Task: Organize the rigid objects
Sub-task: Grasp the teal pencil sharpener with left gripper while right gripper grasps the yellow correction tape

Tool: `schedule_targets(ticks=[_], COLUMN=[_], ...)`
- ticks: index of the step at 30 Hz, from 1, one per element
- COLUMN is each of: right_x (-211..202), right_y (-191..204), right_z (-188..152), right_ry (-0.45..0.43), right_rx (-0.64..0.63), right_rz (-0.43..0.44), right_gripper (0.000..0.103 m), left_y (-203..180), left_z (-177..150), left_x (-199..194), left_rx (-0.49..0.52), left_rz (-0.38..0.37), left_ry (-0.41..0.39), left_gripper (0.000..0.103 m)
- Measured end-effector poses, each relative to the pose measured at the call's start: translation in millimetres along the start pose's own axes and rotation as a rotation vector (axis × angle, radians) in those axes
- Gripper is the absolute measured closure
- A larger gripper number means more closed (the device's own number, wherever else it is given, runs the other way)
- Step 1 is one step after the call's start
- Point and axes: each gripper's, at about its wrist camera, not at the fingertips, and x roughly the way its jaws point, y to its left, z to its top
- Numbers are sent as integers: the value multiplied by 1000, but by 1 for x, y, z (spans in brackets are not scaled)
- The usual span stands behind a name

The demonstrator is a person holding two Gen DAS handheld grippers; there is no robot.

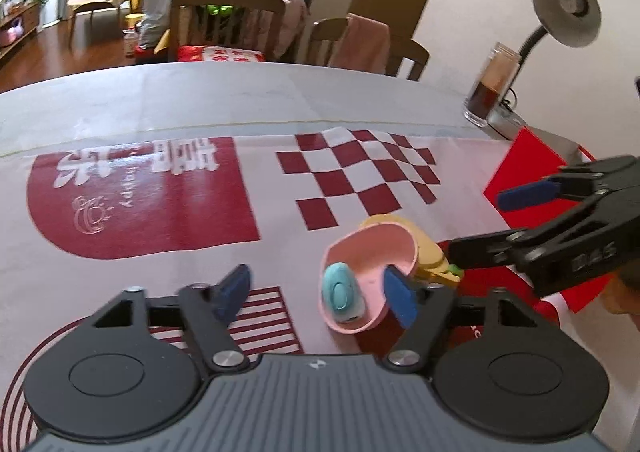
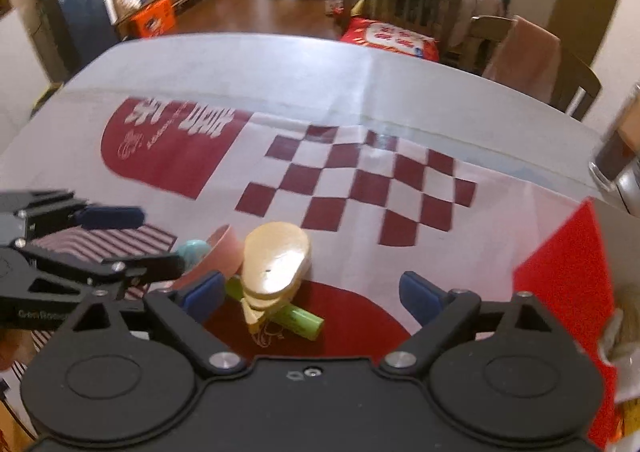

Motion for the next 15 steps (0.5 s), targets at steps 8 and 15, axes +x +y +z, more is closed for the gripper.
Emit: schedule_targets(ticks=[8,15], right_x=[22,34], right_y=[7,7], right_z=[2,1], right_ry=[34,56], right_rx=[-28,-30], right_rz=[32,60], right_gripper=[26,40], left_y=[-5,-8], left_z=[-1,-1], left_x=[13,19], left_rx=[29,77], left_rz=[-33,-111], left_ry=[29,43], left_gripper=[70,72])
